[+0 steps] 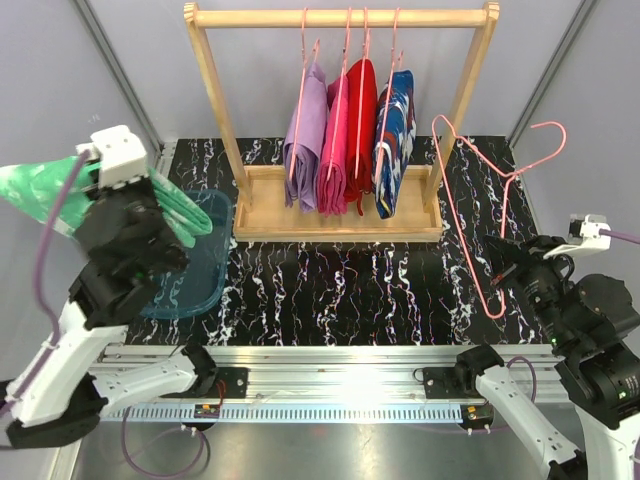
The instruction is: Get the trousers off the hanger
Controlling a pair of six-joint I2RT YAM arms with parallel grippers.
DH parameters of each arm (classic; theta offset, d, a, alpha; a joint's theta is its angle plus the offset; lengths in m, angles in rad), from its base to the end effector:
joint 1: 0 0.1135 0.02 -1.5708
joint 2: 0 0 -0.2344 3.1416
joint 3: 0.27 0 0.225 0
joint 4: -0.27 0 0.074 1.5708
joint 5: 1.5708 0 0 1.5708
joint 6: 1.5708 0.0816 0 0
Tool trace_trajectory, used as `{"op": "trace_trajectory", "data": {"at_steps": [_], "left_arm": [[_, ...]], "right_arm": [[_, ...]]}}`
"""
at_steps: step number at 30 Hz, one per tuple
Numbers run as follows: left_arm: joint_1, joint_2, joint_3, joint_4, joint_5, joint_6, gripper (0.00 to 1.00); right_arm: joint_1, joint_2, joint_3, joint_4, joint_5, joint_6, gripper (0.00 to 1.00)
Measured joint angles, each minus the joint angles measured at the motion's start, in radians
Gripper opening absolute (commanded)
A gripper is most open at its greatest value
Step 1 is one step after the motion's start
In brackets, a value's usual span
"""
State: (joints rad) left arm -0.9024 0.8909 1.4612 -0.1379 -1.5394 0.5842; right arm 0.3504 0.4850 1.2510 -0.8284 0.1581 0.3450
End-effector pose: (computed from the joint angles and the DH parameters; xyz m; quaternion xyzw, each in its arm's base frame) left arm 0.1212 -0.0219 0.4955 -0.1697 0.6816 0.2745 0.6567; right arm 0.0810 0.0159 0.4067 0.0521 0.7267 0.1785 0.6613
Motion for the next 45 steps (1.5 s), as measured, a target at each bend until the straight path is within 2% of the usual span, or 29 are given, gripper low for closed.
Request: {"op": "trace_trajectory", "data": {"at_steps": [3, 5, 7, 11, 16, 21, 25, 30, 36, 40, 45], "left_arm": [[0.188, 0.064, 0.024, -0.326, 0.127, -0.259, 0.0], [0.344, 0.097, 0.003, -0.461, 0.27, -0.38, 0.0], [0.443, 0.11, -0.063, -0.56, 0.372, -0.463, 0.0], [0.512, 0.071, -0.205, -0.68, 0.467, -0.546, 0.0], [0.537, 0.018, -0.286, -0.746, 0.442, -0.554, 0.0], [0.537, -0.021, -0.356, -0.704, 0.347, -0.485, 0.0], [0.549, 0.019, -0.376, -0.664, 0.255, -0.441, 0.0], [0.617, 0.076, -0.399, -0.499, 0.181, -0.358, 0.0], [0.677, 0.219, -0.435, -0.323, 0.127, -0.277, 0.0], [0.688, 0.343, -0.448, -0.295, 0.126, -0.282, 0.0], [0.689, 0.403, -0.449, -0.285, 0.123, -0.306, 0.0]], "right_arm": [[0.0, -0.007, 0.0, 0.009, -0.024, 0.009, 0.0], [0.0, -0.014, 0.0, 0.018, -0.041, 0.014, 0.0], [0.0, -0.021, 0.0, 0.027, -0.051, 0.019, 0.0], [0.0, -0.039, -0.007, 0.049, -0.072, 0.027, 0.0], [0.0, -0.047, -0.018, 0.058, -0.087, 0.029, 0.0], [0.0, -0.061, -0.034, 0.065, -0.099, 0.03, 0.0], [0.0, -0.079, -0.044, 0.076, -0.102, 0.03, 0.0], [0.0, -0.081, -0.054, 0.089, -0.134, 0.029, 0.0], [0.0, -0.105, -0.086, 0.103, -0.183, 0.029, 0.0], [0.0, -0.118, -0.092, 0.105, -0.203, 0.028, 0.0], [0.0, -0.127, -0.096, 0.108, -0.213, 0.022, 0.0]]}}
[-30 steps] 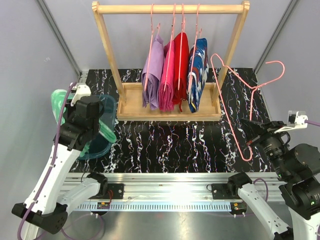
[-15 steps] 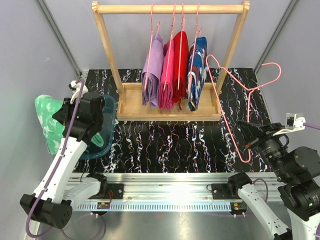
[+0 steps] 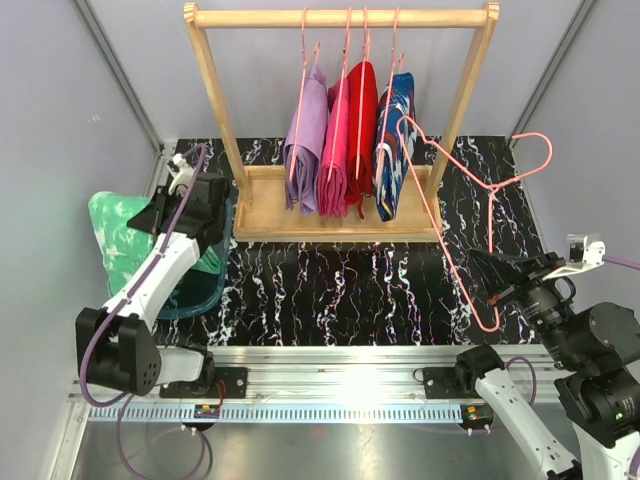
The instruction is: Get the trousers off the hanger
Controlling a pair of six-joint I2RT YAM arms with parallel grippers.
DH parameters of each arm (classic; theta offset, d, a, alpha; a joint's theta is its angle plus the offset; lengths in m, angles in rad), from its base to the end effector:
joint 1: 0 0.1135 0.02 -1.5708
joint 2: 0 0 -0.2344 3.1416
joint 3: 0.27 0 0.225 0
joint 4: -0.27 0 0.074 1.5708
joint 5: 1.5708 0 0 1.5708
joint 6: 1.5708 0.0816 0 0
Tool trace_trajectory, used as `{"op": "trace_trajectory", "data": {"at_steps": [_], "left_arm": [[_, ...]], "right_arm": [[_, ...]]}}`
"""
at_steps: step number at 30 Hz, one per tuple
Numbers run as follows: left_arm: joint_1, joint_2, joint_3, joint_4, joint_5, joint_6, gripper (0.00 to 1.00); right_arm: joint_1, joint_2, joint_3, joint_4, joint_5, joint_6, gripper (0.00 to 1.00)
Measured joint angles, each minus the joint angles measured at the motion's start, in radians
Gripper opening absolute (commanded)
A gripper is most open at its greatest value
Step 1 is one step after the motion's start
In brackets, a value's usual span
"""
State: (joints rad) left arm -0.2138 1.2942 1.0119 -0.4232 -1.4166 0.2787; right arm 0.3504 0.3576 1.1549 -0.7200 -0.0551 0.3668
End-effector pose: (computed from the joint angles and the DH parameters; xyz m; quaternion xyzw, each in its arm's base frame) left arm 0.2583 0.0264 0.2801 -0.0964 0.7352 0.6006 0.2991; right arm 0.0586 0.0262 0.4046 -0.0146 0.6791 0.2750 0.6804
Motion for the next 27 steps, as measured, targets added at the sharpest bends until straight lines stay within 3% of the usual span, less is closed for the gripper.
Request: {"op": "trace_trajectory", "data": {"at_steps": [5, 14, 19, 27], "left_arm": [[-0.01, 0.124, 0.058, -0.042, -0.014, -0.064, 0.0], [-0.082, 0.476, 0.242, -0.348, 0.064, -0.415, 0.0], [-0.079, 0.485, 0.25, -0.387, 0.214, -0.472, 0.0], [-0.051, 0.359, 0.252, -0.386, 0.443, -0.525, 0.0]], "right_arm": [[0.0, -0.008, -0.013, 0.005, -0.01, -0.012, 0.0], [0.0, -0.024, -0.013, 0.005, -0.009, -0.032, 0.0], [0.0, -0.028, -0.018, 0.006, -0.01, -0.034, 0.0], [0.0, -0.028, -0.024, 0.006, -0.011, -0.034, 0.0]]}}
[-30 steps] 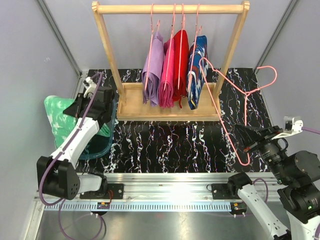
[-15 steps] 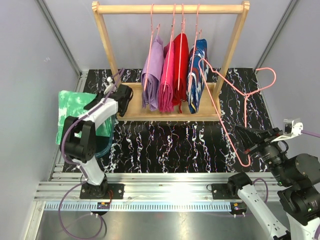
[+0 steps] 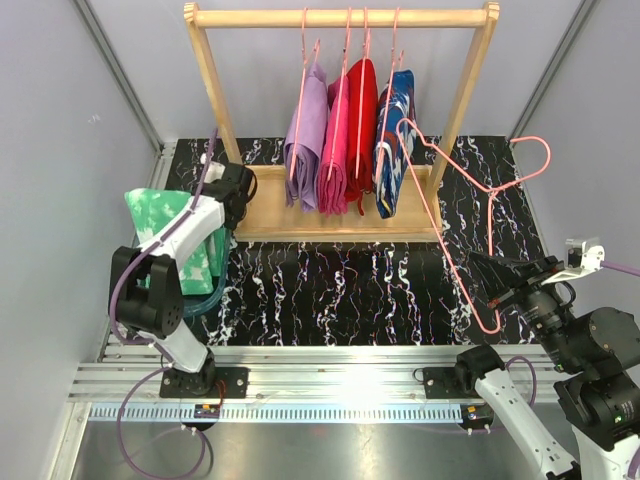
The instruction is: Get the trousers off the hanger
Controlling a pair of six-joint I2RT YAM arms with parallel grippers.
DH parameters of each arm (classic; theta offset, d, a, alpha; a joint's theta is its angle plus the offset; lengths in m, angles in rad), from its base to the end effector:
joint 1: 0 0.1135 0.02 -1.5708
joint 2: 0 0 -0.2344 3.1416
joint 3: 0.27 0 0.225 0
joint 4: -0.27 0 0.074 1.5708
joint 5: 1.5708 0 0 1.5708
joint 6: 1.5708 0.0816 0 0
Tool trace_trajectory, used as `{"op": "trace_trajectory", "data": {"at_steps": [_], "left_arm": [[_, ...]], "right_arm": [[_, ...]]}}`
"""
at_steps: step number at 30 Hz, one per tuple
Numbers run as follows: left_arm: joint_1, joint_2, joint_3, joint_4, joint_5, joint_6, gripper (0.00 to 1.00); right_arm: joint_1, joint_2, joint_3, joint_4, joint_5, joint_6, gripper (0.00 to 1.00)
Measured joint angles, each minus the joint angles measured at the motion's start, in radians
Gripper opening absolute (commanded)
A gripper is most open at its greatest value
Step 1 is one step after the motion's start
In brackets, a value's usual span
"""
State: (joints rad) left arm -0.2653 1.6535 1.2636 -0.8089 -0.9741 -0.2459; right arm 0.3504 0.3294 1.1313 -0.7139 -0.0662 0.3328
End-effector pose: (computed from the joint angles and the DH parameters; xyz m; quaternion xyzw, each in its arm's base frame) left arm 0.3133 -0.0152 0.2085 -0.0781 0.8693 0.4037 0.2744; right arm 0.0551 0.0259 0.4006 -0.0303 0.6747 0.2680 0.6870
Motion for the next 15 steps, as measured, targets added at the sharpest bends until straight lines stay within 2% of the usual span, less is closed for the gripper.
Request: {"op": "trace_trajectory", "data": {"at_steps": [5, 12, 13, 15], "left_arm": [[0.03, -0.028, -0.007, 0.054, 0.114, 0.03, 0.0], [0.031, 0.047, -0.012, 0.116, 0.221, 0.129, 0.0], [0.031, 0.057, -0.012, 0.122, 0.231, 0.142, 0.02], [0.032, 0.073, -0.009, 0.127, 0.24, 0.156, 0.11]], "right_arm": [[0.0, 0.0, 0.0, 0.0, 0.0, 0.0, 0.0], [0.0, 0.0, 0.0, 0.006, 0.0, -0.002, 0.0], [0.001, 0.001, 0.0, 0.008, 0.001, -0.004, 0.0], [0.002, 0.003, -0.001, 0.009, 0.004, -0.011, 0.0]]}}
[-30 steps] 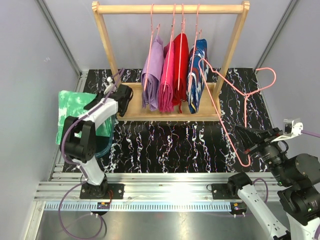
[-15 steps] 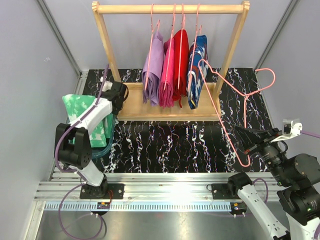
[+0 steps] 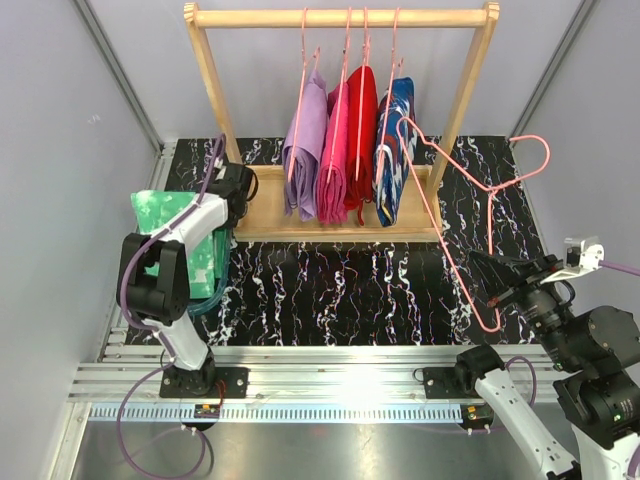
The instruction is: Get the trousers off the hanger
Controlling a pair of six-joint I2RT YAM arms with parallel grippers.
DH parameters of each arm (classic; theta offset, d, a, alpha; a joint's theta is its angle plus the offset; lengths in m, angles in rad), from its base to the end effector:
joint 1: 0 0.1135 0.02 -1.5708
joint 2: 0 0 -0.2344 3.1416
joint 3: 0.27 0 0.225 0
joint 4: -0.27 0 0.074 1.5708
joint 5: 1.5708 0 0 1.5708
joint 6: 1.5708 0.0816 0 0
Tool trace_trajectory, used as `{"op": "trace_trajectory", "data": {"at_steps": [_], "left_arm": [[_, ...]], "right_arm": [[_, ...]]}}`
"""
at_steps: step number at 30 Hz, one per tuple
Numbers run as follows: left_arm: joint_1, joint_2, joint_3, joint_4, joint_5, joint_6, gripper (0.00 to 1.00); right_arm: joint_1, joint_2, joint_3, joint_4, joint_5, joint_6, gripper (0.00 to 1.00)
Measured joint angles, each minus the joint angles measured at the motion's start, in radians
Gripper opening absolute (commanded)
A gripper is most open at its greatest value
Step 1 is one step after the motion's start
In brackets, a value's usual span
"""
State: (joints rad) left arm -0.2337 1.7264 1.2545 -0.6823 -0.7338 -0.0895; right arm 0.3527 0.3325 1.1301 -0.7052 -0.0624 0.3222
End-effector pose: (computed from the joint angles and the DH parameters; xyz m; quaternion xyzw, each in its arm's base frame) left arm 0.3349 -0.0235 0.1769 -0.0082 0.9162 0.3153 0.2470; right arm 0.0562 0.0261 0.4015 -0.0333 0.6729 0.2644 0.6900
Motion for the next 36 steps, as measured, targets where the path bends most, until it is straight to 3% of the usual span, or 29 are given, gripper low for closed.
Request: {"op": "trace_trajectory", "data": {"at_steps": [1, 5, 8, 11, 15, 17, 28, 33, 36], "left_arm": [[0.002, 0.005, 0.004, -0.003, 0.003, 0.003, 0.28], [0.02, 0.002, 0.04, -0.034, 0.037, -0.012, 0.75], [0.035, -0.043, 0.045, -0.034, 0.066, -0.032, 0.89], [0.043, -0.146, 0.048, -0.035, 0.089, -0.047, 0.88], [0.055, -0.236, 0.079, -0.042, 0.098, -0.071, 0.76], [0.084, -0.241, 0.118, -0.052, 0.132, -0.088, 0.74], [0.246, 0.025, 0.183, -0.001, 0.438, -0.121, 0.8], [0.264, 0.138, 0.219, 0.002, 0.515, -0.106, 0.69], [0.265, 0.206, 0.222, 0.0, 0.55, -0.099, 0.69]], "right_arm": [[0.002, 0.001, -0.001, 0.001, 0.003, -0.006, 0.0], [0.034, 0.003, -0.004, 0.0, 0.058, -0.039, 0.0], [0.079, 0.003, -0.004, -0.001, 0.14, -0.071, 0.0], [0.114, 0.003, -0.003, -0.004, 0.215, -0.097, 0.0], [0.124, 0.018, 0.005, -0.014, 0.268, -0.113, 0.0], [0.125, 0.031, 0.006, -0.018, 0.28, -0.114, 0.0], [0.125, 0.118, 0.006, -0.012, 0.278, -0.113, 0.0], [0.126, 0.136, 0.006, 0.006, 0.275, -0.109, 0.0], [0.126, 0.136, 0.006, 0.008, 0.262, -0.105, 0.0]]}}
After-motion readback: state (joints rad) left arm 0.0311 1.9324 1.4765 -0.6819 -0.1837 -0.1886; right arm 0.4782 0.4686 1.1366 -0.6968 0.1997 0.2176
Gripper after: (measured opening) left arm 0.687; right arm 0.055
